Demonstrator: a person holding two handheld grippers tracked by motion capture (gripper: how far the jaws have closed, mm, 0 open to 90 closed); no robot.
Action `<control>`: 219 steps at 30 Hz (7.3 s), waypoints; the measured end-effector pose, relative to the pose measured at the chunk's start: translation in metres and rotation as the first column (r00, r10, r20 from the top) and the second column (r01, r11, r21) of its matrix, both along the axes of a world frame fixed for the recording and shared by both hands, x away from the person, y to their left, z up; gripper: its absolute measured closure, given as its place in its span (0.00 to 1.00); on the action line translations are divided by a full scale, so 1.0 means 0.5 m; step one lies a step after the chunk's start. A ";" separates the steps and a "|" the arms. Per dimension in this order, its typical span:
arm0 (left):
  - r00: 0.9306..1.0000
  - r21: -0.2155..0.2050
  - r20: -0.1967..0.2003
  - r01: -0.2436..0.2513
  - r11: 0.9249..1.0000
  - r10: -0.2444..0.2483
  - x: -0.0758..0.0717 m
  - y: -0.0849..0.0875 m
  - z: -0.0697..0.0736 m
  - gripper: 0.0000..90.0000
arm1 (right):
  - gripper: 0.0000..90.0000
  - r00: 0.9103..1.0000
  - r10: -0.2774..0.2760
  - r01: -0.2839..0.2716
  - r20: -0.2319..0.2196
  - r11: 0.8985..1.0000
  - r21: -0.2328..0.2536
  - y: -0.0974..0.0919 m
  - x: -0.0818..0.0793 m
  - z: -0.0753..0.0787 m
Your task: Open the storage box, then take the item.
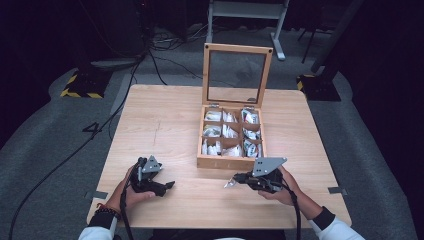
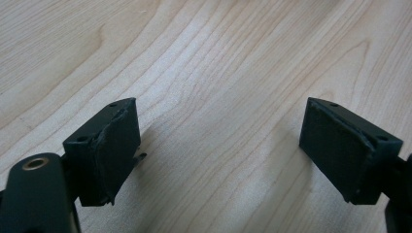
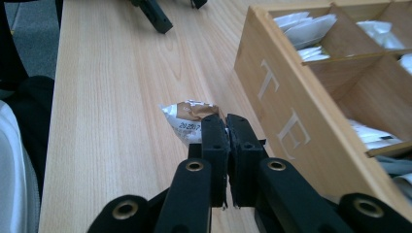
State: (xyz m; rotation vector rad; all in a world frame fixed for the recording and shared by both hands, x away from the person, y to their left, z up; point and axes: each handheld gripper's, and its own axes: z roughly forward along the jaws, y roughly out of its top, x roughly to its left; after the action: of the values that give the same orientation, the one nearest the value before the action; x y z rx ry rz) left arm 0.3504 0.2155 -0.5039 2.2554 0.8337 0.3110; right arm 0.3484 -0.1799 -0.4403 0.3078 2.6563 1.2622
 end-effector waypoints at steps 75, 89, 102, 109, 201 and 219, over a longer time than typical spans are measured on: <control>1.000 0.001 0.001 -0.004 1.000 0.004 -0.001 -0.001 0.000 0.17 | 0.35 0.957 -0.286 0.281 0.050 0.956 0.084 -0.148 0.044 0.040; 0.998 -0.029 -0.038 -0.047 0.998 0.046 0.049 -0.011 0.034 0.18 | 0.34 0.879 -0.477 0.473 0.023 0.876 0.094 -0.214 0.127 0.061; 0.999 -0.081 0.019 -0.050 0.995 0.051 0.152 -0.057 0.102 0.19 | 0.28 0.848 -0.530 0.528 -0.002 0.845 0.080 -0.215 0.208 0.079; 0.995 -0.088 0.058 -0.071 0.994 0.076 0.214 -0.090 0.125 0.20 | 0.30 0.846 -0.533 0.530 0.010 0.844 0.086 -0.196 0.251 0.091; 0.979 -0.291 0.092 -0.150 0.945 0.184 0.451 -0.222 0.228 0.56 | 0.56 0.790 -0.602 0.613 -0.117 0.773 0.165 -0.125 0.457 0.107; 0.968 -0.272 0.198 -0.096 0.958 0.153 0.379 -0.211 0.292 0.60 | 0.56 0.814 -0.575 0.577 -0.080 0.786 0.221 -0.135 0.405 0.148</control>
State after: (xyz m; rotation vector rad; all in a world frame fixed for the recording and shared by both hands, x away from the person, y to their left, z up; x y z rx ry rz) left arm 0.5401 0.1099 -0.3579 1.8900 0.8496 0.4703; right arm 0.5507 -0.2474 -0.3664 1.0707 2.1338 1.3386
